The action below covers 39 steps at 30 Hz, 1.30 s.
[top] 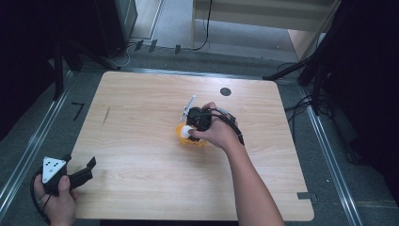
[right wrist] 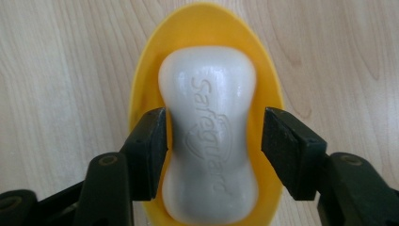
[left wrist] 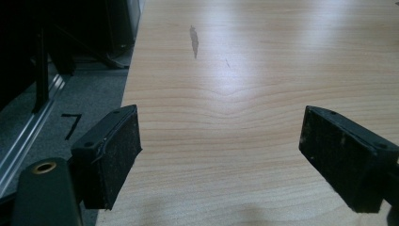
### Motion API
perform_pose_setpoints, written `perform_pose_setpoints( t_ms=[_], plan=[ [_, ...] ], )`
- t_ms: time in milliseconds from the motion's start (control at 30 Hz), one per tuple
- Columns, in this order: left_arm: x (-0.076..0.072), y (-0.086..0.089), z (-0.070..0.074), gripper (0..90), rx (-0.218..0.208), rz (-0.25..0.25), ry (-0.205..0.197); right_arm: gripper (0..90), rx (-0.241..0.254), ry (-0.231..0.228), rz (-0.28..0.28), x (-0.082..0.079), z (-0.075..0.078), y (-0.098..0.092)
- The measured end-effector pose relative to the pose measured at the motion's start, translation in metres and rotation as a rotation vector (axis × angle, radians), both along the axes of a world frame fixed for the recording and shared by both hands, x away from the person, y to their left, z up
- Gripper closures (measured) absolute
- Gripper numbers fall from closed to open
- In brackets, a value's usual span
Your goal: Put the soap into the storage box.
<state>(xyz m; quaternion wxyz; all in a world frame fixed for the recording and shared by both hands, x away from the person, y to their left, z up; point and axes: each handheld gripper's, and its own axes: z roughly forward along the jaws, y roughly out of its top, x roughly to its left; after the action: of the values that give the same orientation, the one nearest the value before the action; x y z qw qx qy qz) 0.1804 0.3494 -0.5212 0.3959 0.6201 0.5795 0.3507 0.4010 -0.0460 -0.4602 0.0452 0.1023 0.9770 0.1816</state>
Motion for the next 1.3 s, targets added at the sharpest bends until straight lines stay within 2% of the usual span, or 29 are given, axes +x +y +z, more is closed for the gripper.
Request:
perform_pose_setpoints(
  t_ms=[233, 433, 700, 800, 867, 933, 967, 1033, 1067, 1133, 1167, 1200, 1233, 1267, 1300],
  plan=[
    [0.000, 0.000, 0.000, 13.6, 0.000, 0.000, -0.002, 42.2, 0.013, -0.004, -0.022, -0.002, 0.009, -0.007],
    [0.000, 0.000, 0.000, 13.6, 0.004, 0.001, -0.001, 42.3, 0.070, -0.006, -0.054, -0.005, 0.014, -0.024],
    [0.000, 0.000, 0.000, 13.6, 0.006, -0.001, 0.001, 38.5, 0.099, -0.011, -0.096, -0.011, 0.014, -0.042],
    [0.000, 0.000, 0.000, 13.6, 0.007, 0.000, 0.001, 32.2, 0.128, -0.044, -0.142, -0.016, 0.013, -0.055],
    [0.000, 0.000, 0.000, 13.6, 0.007, 0.000, 0.000, 30.0, 0.143, -0.045, -0.155, -0.017, 0.013, -0.058],
    [0.000, 0.000, 0.000, 13.6, 0.008, -0.001, 0.001, 25.8, 0.160, -0.046, -0.189, -0.019, 0.013, -0.065],
    [0.000, 0.000, 0.000, 13.6, 0.008, -0.002, 0.001, 20.4, 0.178, -0.057, -0.215, -0.021, 0.013, -0.071],
    [0.000, 0.000, 0.000, 13.6, 0.008, 0.000, 0.001, 17.9, 0.188, -0.057, -0.233, -0.022, 0.013, -0.073],
    [0.000, 0.000, 0.000, 13.6, 0.008, 0.000, 0.001, 12.5, 0.205, -0.071, -0.262, -0.025, 0.012, -0.079],
    [0.000, 0.000, 0.000, 13.6, 0.008, -0.001, 0.000, 10.1, 0.214, -0.075, -0.283, -0.026, 0.012, -0.081],
    [0.000, 0.000, 0.000, 13.6, 0.008, -0.001, 0.001, 5.7, 0.222, -0.084, -0.303, -0.028, 0.012, -0.084],
    [0.000, 0.000, 0.000, 13.6, 0.008, -0.001, 0.000, 0.0, 0.225, -0.123, -0.345, -0.031, 0.010, -0.088],
    [0.000, 0.000, 0.000, 13.6, 0.008, -0.001, 0.000, 0.0, 0.225, -0.123, -0.345, -0.031, 0.010, -0.088],
    [0.000, 0.000, 0.000, 13.6, 0.008, -0.001, 0.000, 0.0, 0.227, -0.158, -0.368, -0.035, 0.008, -0.093],
    [0.000, 0.000, 0.000, 13.6, 0.008, -0.001, 0.000, 0.0, 0.227, -0.158, -0.368, -0.035, 0.008, -0.093]
  ],
)
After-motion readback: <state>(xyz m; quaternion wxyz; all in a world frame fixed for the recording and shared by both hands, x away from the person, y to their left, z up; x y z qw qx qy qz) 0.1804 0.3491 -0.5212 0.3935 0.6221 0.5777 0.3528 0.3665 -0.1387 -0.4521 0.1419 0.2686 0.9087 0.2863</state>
